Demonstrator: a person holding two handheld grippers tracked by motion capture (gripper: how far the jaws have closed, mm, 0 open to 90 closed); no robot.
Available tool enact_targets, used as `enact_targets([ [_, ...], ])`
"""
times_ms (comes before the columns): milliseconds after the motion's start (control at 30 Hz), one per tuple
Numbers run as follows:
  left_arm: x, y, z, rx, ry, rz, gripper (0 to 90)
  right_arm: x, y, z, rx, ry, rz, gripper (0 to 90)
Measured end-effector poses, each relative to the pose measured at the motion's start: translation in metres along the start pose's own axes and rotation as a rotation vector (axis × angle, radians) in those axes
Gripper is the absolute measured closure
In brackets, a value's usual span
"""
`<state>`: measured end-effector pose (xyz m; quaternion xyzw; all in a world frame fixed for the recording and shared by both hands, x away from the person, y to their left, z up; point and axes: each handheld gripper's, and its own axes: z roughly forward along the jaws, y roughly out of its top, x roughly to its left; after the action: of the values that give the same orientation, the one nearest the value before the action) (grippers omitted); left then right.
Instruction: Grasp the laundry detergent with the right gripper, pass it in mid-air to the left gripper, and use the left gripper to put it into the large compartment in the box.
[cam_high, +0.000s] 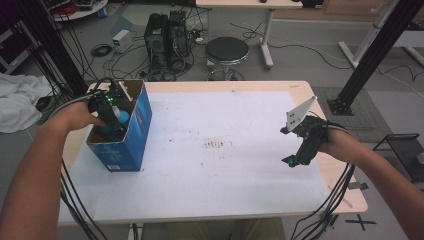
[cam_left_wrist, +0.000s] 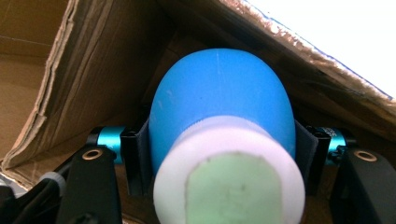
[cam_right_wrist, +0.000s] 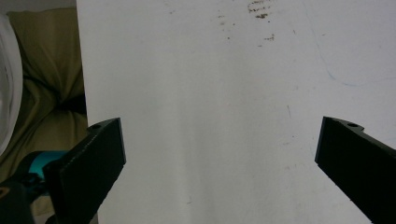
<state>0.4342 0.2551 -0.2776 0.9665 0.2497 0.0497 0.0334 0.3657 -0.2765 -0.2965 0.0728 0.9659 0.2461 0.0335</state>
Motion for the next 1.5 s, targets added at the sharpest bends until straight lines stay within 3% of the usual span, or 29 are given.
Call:
enact_targets([
  [33, -0.001, 0.0, 0.0, -0.015, -0.003, -0.016, 36.4, 0.0, 0.0, 0.0, -0.004, -0.001, 0.003, 0.7],
  [67, 0.0, 0.0, -0.001, -0.006, -0.004, 0.001, 36.2, 0.0, 0.0, 0.001, -0.001, -0.002, 0.004, 0.7],
  [267, 0.0, -0.002, -0.002, -0.012, -0.009, -0.002, 33.0, 0.0, 0.0, 0.001, 0.001, -0.001, 0.01, 0.7],
  [300, -0.001, -0.002, -0.002, -0.031, -0.007, -0.022, 33.0, 0.0, 0.001, 0.0, 0.001, -0.002, 0.01, 0.7],
  [400, 0.0, -0.004, -0.008, -0.032, 0.001, -0.008, 32.9, 0.0, 0.002, 0.001, -0.007, -0.002, 0.003, 0.7],
  [433, -0.001, -0.005, -0.009, -0.048, 0.005, -0.023, 32.9, 0.0, 0.003, 0.001, -0.007, -0.001, 0.001, 0.7],
  [500, 0.001, -0.007, -0.016, -0.054, 0.009, -0.015, 31.8, 0.001, 0.003, 0.001, -0.006, -0.002, 0.002, 0.7],
  [533, 0.0, -0.008, -0.018, -0.075, 0.014, -0.033, 31.8, 0.001, 0.003, 0.001, -0.005, -0.004, -0.001, 0.7],
  [700, -0.002, -0.01, -0.032, -0.101, 0.029, -0.042, 31.8, 0.001, 0.003, 0.0, -0.011, -0.006, 0.003, 0.8],
  [767, -0.001, -0.01, -0.039, -0.087, 0.037, -0.019, 31.7, 0.002, 0.004, 0.0, -0.008, -0.008, 0.005, 0.8],
  [800, -0.003, -0.01, -0.04, -0.103, 0.04, -0.04, 31.2, 0.003, 0.004, 0.0, -0.005, -0.008, 0.005, 0.8],
  [900, -0.006, -0.009, -0.044, -0.115, 0.047, -0.044, 30.0, 0.003, 0.004, 0.0, -0.011, -0.009, -0.003, 0.7],
  [1000, -0.006, -0.009, -0.05, -0.102, 0.061, -0.023, 30.0, 0.003, 0.004, -0.001, -0.016, -0.011, 0.0, 0.7],
  [1200, -0.011, -0.01, -0.067, -0.135, 0.068, -0.051, 30.0, 0.004, 0.002, -0.003, -0.023, -0.014, -0.002, 0.7],
  [1233, -0.012, -0.01, -0.07, -0.148, 0.065, -0.071, 29.9, 0.004, 0.002, -0.004, -0.025, -0.018, -0.003, 0.7],
  [1267, -0.012, -0.01, -0.076, -0.134, 0.072, -0.045, 29.9, 0.004, 0.001, -0.004, -0.024, -0.016, -0.001, 0.7],
  [1333, -0.017, -0.009, -0.084, -0.178, 0.083, -0.076, 30.0, 0.005, 0.001, -0.005, -0.027, -0.018, 0.002, 0.7],
  [1500, -0.031, 0.004, -0.104, -0.189, 0.081, -0.018, 29.9, 0.004, 0.0, -0.007, -0.035, -0.019, -0.001, 0.7],
])
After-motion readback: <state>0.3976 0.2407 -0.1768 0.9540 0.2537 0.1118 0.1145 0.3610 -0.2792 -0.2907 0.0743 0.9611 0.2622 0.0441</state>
